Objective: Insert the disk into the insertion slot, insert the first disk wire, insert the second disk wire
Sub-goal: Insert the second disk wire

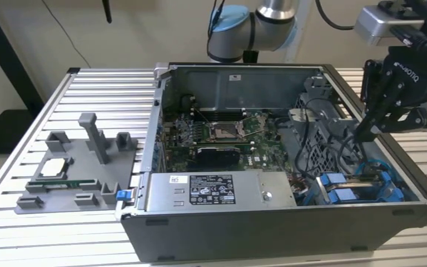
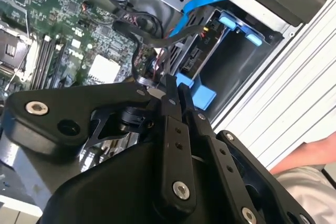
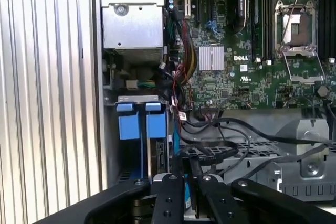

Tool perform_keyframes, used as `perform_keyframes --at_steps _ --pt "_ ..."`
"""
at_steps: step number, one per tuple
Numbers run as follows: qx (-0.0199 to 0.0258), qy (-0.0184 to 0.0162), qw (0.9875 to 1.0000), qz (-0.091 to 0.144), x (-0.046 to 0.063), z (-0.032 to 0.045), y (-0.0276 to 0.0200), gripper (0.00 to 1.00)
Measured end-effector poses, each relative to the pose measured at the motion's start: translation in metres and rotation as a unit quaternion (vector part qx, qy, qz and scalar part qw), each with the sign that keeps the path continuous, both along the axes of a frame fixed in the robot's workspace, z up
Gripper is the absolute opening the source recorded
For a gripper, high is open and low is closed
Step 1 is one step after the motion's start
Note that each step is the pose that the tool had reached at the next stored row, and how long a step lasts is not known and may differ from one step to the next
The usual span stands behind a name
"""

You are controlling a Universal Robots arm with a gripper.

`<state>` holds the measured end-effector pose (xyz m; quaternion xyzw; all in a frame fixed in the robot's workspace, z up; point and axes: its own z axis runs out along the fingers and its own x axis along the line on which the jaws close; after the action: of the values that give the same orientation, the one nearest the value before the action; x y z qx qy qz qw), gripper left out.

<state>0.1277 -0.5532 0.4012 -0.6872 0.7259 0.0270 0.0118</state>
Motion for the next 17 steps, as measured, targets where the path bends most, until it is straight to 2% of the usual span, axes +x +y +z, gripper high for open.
perform_keyframes --at_steps 2,4,17 --pt "-0.0001 -0.0034 1.0000 0.000 -0.0019 -0.0034 0.0001 0.00" --pt "0.0000 -0.0053 1.0000 0.000 -0.0030 -0.0062 0.0000 0.00" --pt "-0.0014 -0.0053 1.0000 0.000 -0.0031 -0.0069 0.0000 0.00"
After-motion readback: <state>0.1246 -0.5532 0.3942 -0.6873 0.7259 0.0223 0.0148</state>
